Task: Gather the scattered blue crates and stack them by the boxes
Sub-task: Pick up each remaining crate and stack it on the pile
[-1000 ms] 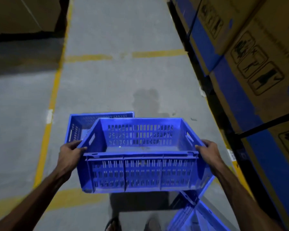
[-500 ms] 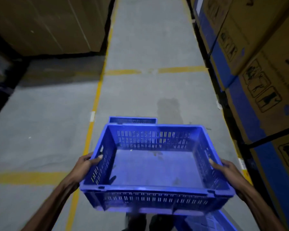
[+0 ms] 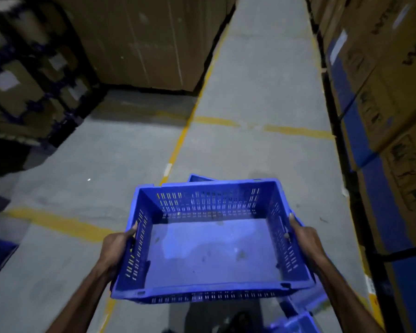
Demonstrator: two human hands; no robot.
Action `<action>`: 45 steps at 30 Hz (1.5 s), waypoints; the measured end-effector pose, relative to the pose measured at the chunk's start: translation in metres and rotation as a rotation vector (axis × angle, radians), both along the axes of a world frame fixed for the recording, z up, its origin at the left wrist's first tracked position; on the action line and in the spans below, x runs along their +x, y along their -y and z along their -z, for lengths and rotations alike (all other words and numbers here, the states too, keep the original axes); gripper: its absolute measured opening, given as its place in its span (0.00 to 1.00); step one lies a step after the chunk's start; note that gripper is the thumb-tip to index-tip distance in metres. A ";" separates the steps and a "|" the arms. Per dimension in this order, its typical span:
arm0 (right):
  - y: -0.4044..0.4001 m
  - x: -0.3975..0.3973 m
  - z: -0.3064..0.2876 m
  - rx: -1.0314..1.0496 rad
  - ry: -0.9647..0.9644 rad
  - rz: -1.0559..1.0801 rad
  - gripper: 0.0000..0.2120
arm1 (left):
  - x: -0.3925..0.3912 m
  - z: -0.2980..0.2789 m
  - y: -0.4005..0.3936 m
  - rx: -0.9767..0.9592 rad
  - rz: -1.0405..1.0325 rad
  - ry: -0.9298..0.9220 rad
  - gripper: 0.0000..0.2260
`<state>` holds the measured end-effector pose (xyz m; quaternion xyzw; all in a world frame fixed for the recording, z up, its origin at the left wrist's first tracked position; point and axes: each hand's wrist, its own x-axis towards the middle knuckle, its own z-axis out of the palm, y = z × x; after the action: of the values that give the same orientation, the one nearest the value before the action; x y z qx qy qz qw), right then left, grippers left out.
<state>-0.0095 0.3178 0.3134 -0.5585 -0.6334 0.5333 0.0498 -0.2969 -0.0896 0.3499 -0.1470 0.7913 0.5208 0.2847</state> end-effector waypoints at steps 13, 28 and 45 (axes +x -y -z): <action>0.129 -0.168 -0.114 0.061 -0.425 -0.254 0.17 | -0.041 -0.102 0.181 0.227 -0.155 -0.298 0.05; 0.392 -0.307 -0.124 -0.020 -0.450 -0.779 0.17 | 0.047 -0.083 0.461 0.187 -0.678 -0.330 0.13; 0.588 -0.460 -0.089 -0.155 -0.308 -1.116 0.19 | 0.047 -0.043 0.619 0.117 -1.045 -0.286 0.10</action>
<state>-0.4694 -0.2700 0.4026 -0.0583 -0.7763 0.5987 -0.1882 -0.2501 -0.7081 0.3931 -0.4322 0.6136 0.6508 -0.1148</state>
